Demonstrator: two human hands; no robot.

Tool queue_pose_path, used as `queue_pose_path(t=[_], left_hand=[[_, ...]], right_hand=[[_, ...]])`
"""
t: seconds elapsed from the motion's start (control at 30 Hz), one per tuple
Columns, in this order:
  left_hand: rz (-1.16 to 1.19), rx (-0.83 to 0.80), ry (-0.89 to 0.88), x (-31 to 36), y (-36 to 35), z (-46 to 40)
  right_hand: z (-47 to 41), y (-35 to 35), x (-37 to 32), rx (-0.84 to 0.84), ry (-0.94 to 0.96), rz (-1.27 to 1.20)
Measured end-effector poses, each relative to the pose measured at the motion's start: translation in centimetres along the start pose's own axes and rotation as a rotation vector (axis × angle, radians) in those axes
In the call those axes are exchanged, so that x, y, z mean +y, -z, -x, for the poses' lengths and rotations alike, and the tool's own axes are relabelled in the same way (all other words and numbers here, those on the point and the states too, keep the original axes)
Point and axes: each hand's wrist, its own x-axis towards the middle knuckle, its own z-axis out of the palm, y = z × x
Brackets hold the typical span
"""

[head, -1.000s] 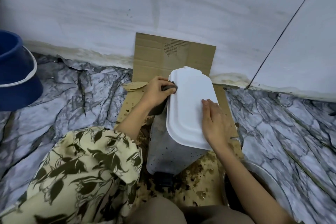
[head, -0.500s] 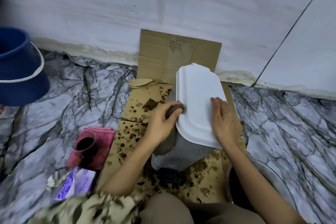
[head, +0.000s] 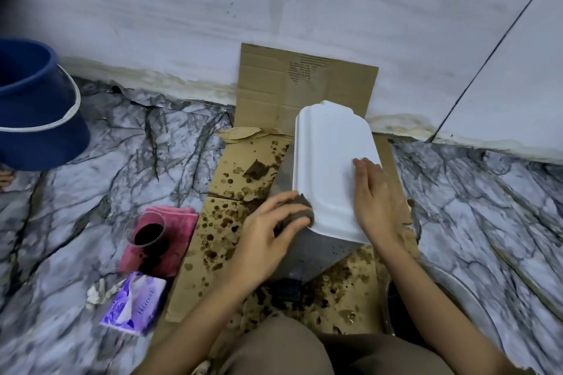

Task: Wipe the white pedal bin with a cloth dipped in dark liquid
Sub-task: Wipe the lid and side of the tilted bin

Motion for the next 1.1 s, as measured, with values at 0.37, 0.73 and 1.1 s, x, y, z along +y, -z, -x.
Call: queue_pose_path(t=[0.37,0.73,1.1], left_hand=[[-0.178,0.052,0.081,-0.9,0.9,-8.6],[-0.181,0.241,-0.165,-0.1,-0.9,1.2],[0.012,0.398,-0.006,-2.4,0.9,1.5]], right_hand=[[0.1,-0.8,-0.7,-0.001,0.035,0.021],[0.6,-0.8,-1.1,0.023,0.056,0.032],[1.7,-2.7,-3.6,0.012,0.133,0.124]])
